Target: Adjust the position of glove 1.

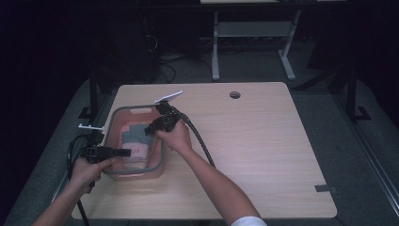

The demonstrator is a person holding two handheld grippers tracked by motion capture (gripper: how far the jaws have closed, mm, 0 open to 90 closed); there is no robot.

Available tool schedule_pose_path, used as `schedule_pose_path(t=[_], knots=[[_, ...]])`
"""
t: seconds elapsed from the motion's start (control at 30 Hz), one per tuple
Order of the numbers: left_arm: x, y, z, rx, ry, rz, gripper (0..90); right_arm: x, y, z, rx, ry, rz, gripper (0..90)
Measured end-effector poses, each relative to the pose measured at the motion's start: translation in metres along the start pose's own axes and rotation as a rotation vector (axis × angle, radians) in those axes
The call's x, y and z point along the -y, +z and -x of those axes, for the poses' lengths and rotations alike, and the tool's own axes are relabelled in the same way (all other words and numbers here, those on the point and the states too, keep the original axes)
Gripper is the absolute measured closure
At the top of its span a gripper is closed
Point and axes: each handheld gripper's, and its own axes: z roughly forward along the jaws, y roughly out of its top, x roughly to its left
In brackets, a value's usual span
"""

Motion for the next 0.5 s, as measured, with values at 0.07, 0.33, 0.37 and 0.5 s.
schedule_pose_path(t=[0.07, 0.33, 0.37, 0.5], knots=[[-0.002, -0.002, 0.003, -0.010, 0.005, 0.007, 59.9, 0.000, -0.002, 0.000, -0.008, 0.000, 0.013, 70.4], [-0.009, -0.010, 0.013, -0.029, 0.051, 0.025, 54.6, 0.002, -0.013, 0.000, -0.039, 0.007, 0.028, 69.4], [-0.010, -0.011, 0.015, -0.032, 0.048, 0.033, 54.6, 0.002, -0.014, 0.000, -0.043, 0.006, 0.031, 69.1], [-0.016, -0.016, 0.021, -0.036, 0.063, 0.050, 54.1, 0.005, -0.022, 0.004, -0.058, 0.014, 0.049, 67.9]])
